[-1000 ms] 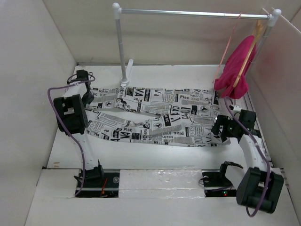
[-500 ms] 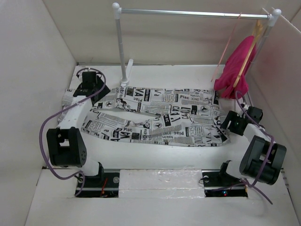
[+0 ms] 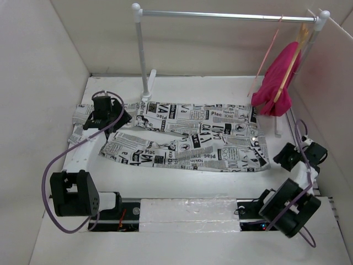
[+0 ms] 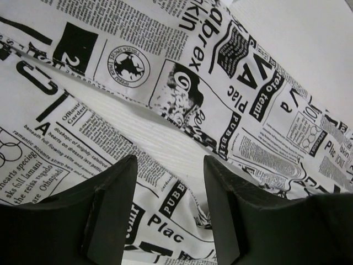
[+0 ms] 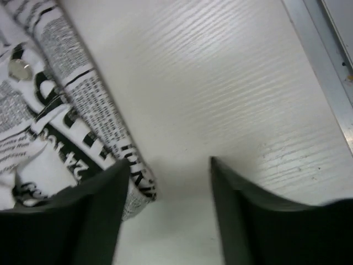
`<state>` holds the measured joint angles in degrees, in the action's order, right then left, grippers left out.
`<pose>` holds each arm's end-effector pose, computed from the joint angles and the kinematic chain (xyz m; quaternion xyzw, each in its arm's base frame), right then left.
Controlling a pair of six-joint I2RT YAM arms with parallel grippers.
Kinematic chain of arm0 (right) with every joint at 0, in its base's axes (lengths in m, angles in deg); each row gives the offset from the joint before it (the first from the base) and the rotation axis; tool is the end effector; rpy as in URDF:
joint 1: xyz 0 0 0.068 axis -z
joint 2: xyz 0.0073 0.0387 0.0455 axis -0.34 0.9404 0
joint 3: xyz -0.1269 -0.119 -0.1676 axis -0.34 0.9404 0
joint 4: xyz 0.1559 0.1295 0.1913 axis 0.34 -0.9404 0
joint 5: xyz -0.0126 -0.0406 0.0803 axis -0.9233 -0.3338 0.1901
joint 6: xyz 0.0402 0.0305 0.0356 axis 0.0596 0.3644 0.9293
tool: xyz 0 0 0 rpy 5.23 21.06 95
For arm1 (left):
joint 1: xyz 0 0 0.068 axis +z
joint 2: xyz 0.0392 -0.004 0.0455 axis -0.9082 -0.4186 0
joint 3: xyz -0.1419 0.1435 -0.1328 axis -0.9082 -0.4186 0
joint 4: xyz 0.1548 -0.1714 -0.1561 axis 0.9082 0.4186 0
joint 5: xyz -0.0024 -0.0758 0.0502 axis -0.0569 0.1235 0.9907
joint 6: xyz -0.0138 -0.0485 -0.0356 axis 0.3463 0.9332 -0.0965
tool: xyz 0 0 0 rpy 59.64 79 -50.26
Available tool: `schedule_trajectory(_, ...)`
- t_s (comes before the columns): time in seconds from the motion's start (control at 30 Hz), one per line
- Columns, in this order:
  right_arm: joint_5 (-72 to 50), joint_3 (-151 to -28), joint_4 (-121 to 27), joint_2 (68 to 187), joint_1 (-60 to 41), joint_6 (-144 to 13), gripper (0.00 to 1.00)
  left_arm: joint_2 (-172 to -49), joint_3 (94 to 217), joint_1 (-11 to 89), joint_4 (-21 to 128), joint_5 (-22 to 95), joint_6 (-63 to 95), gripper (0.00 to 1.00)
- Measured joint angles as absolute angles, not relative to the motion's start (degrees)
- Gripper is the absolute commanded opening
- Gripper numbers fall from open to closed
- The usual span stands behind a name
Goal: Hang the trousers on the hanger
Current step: Fold the trousers
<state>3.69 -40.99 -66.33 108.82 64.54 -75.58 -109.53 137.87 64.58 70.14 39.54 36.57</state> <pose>0.1753 -0.1482 0.1184 0.2761 0.8959 0.0507 0.3442 0.3263 -0.0081 0.2367 -0.2215 0.8539 -0.1733 0.4378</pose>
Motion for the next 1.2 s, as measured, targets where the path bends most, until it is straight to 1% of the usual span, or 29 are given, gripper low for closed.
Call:
schedule_trajectory(0.03,3.93,-40.23,-66.46,106.24,64.21,-75.62,0.79,-108.85,137.33,64.37,70.05,39.28,36.55,0.47)
schedule_trajectory(0.07,4.17,-39.77,-66.94,104.25,63.47,-75.84,0.84,-108.33,136.87,64.10,69.99,39.06,36.50,0.47)
schedule_trajectory(0.13,5.07,-39.79,-67.38,103.66,61.46,-76.56,0.86,-108.22,136.34,63.32,69.75,38.36,36.39,0.47)
schedule_trajectory(0.23,7.54,-40.21,-66.92,110.18,59.14,-79.05,0.84,-108.09,135.43,61.79,69.59,37.01,36.42,0.46)
schedule_trajectory(0.3,10.18,-41.15,-63.97,113.61,59.45,-79.69,0.78,-107.59,135.08,60.80,69.50,36.00,36.46,0.42)
schedule_trajectory(0.37,13.39,-41.34,-61.08,115.12,59.56,-80.02,0.59,-106.36,134.77,60.02,69.42,34.62,36.44,0.39)
schedule_trajectory(0.43,15.01,-40.88,-60.08,117.39,59.56,-80.08,0.38,-104.61,134.36,59.62,69.29,33.22,36.33,0.38)
schedule_trajectory(0.47,16.19,-40.47,-59.81,118.20,59.56,-80.30,0.19,-103.67,134.11,59.62,69.24,32.81,36.18,0.37)
schedule_trajectory(0.5,16.89,-40.10,-60.08,118.53,59.80,-80.32,0.09,-102.84,134.01,59.62,69.31,32.59,35.98,0.37)
schedule_trajectory(0.53,17.33,-39.51,-60.78,118.24,60.08,-80.15,0.02,-102.03,133.81,59.62,69.11,32.35,35.85,0.37)
schedule_trajectory(0.6,16.93,-38.76,-64.36,115.66,61.24,-79.86,0.00,-100.61,133.15,59.62,69.00,31.83,35.50,0.36)
schedule_trajectory(0.73,12.02,-38.94,-73.82,105.41,63.51,-78.97,0.00,-99.21,130.77,59.62,68.74,30.82,34.95,0.36)
schedule_trajectory(0.77,10.77,-39.33,-75.73,102.96,63.75,-78.53,0.06,-99.19,130.18,59.62,68.83,30.43,34.84,0.36)
schedule_trajectory(0.8,9.46,-40.16,-77.74,101.22,63.86,-78.22,0.24,-99.19,129.57,59.62,68.81,30.12,34.73,0.36)
schedule_trajectory(0.83,8.50,-41.50,-79.53,100.41,63.95,-77.92,0.62,-99.19,129.00,59.62,68.87,29.86,34.58,0.37)
schedule_trajectory(0.87,7.43,-42.87,-80.80,100.30,64.02,-77.55,0.73,-99.06,128.39,59.62,68.85,29.75,34.45,0.37)
schedule_trajectory(0.93,6.18,-45.43,-82.11,100.84,64.17,-78.05,0.84,-98.78,127.27,59.62,69.02,29.57,34.41,0.37)
schedule_trajectory(0.97,5.59,-46.44,-82.92,101.15,64.17,-78.16,0.86,-98.51,126.71,59.62,69.02,29.44,34.41,0.37)
schedule_trajectory(1.03,4.52,-48.05,-84.84,101.65,64.17,-78.75,0.85,-97.82,126.03,59.62,69.26,29.14,34.45,0.37)
schedule_trajectory(1.17,2.53,-48.19,-89.26,104.25,64.06,-78.79,0.78,-95.87,125.90,59.62,69.44,29.03,34.49,0.34)
schedule_trajectory(1.2,1.44,-48.05,-90.37,105.26,63.58,-78.33,0.72,-95.39,125.90,59.62,69.44,29.05,34.54,0.33)
